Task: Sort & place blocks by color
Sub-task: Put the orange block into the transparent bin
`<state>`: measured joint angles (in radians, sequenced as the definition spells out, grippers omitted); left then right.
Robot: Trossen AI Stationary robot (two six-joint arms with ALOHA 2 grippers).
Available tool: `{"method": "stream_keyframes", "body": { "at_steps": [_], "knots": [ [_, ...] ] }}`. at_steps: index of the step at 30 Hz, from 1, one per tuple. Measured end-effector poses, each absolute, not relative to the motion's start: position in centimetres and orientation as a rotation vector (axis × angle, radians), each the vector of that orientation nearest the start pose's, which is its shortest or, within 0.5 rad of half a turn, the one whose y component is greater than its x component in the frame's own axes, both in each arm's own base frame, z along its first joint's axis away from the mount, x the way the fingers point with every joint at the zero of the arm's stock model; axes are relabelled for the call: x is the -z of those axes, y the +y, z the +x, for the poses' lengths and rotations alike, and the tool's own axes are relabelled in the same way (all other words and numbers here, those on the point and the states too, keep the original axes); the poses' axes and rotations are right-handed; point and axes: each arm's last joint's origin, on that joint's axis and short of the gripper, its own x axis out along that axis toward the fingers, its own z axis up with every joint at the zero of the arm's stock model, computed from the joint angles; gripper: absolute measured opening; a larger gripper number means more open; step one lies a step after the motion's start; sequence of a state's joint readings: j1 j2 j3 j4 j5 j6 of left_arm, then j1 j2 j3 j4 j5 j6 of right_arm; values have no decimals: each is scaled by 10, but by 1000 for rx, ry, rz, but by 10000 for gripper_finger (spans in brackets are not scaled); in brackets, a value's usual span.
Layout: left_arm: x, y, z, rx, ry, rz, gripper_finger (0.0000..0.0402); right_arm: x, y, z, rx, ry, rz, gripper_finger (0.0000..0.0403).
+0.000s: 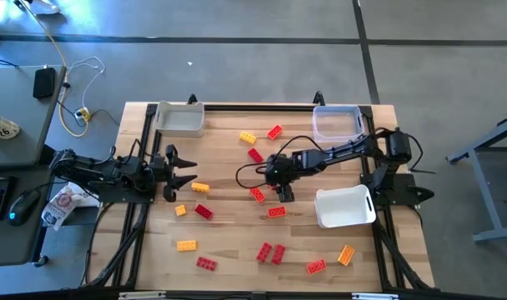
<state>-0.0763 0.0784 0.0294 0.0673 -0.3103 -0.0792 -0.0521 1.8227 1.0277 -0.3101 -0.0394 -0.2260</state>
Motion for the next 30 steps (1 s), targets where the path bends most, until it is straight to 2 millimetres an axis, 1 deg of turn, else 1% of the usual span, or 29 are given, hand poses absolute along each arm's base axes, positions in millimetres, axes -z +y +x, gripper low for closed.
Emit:
{"method": "stream_keyframes", "body": {
  "at_steps": [4,6,8,13,18,24,30],
  "knots": [
    [-173,1,100,-240,-23,-79,191,-137,-16,344,-119,1104,-148,204],
    [-173,2,100,-253,-22,-78,191,-136,-16,344,-111,1109,-134,198],
    [-173,2,100,-258,-15,-77,191,-135,-16,344,-105,1112,-123,180],
    [-172,2,100,-280,-8,-75,191,-136,-16,344,-90,1109,-100,108],
    [-172,3,100,-295,-10,-76,191,-139,-17,343,-48,1110,-75,107],
    [-172,3,100,-306,-10,-76,191,-155,-21,338,104,1086,-106,107],
    [-172,3,100,-310,-11,-76,191,-187,-29,324,332,1036,-144,107]
  ]
}}
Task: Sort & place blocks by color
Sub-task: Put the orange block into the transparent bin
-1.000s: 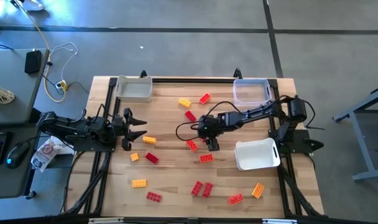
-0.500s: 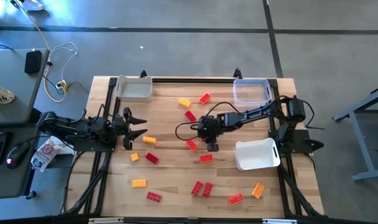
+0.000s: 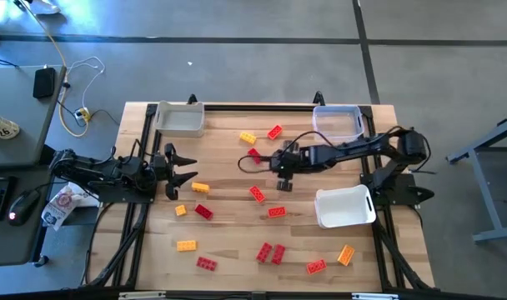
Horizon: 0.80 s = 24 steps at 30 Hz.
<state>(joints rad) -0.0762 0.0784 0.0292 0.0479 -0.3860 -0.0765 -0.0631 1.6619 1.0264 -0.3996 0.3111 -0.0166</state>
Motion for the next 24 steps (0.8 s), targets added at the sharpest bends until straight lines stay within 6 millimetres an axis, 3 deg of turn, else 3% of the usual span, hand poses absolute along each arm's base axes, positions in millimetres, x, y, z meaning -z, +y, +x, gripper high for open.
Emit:
{"method": "stream_keyframes", "body": {
  "at_steps": [8,14,20,24],
  "knots": [
    [-172,3,100,-314,-7,-74,191,-240,-56,289,786,907,-172,107],
    [-171,3,100,-314,4,-72,191,-269,-82,258,1056,824,-151,107],
    [-170,4,99,-323,10,-72,191,-283,-115,232,1259,798,-117,107],
    [-170,4,99,-333,10,-73,191,-280,-142,216,1286,818,23,107]
  ]
}}
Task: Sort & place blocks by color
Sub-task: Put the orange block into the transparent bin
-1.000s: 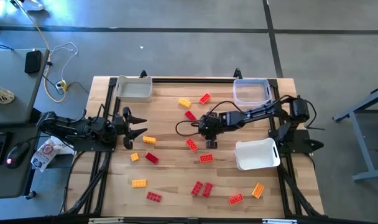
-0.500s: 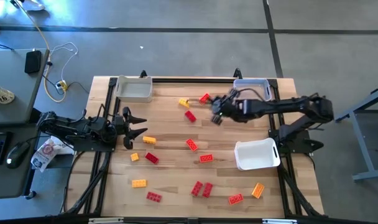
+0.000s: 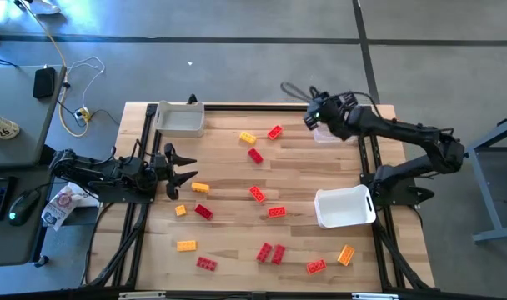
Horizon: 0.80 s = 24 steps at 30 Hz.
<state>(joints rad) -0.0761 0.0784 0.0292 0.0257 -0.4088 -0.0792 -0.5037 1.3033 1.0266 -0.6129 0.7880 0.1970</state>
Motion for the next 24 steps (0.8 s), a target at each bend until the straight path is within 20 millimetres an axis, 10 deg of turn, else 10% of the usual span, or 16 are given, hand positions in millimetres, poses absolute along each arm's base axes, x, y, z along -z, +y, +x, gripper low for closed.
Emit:
{"method": "stream_keyframes", "body": {
  "at_steps": [11,24],
  "knots": [
    [-169,4,99,-333,14,-86,191,-238,-204,181,1174,1018,487,107],
    [-169,4,99,-325,11,-112,191,-187,-228,178,1109,1230,649,107]
  ]
}}
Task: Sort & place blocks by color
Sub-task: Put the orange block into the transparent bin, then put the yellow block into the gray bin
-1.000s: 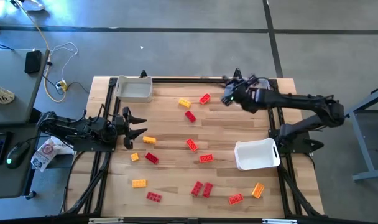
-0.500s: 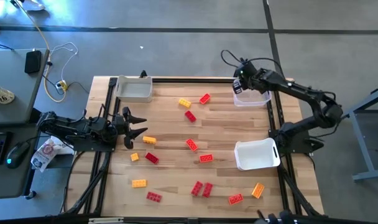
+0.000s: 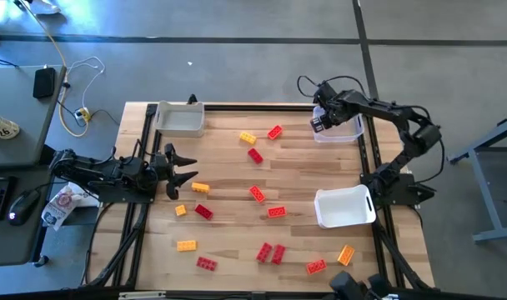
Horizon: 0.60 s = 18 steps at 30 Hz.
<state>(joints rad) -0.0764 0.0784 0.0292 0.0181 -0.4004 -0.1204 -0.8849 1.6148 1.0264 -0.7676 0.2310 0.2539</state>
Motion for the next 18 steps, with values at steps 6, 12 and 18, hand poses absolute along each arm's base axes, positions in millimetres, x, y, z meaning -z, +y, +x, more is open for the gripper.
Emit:
{"method": "stream_keyframes", "body": {
  "at_steps": [6,12,18],
  "knots": [
    [-169,4,99,-324,13,-97,191,-176,-233,176,1103,1277,670,119],
    [-185,2,98,-273,23,-89,191,-174,-234,176,1082,1292,660,161],
    [-201,3,98,-294,135,-42,191,-174,-234,176,1092,1299,651,183]
  ]
}}
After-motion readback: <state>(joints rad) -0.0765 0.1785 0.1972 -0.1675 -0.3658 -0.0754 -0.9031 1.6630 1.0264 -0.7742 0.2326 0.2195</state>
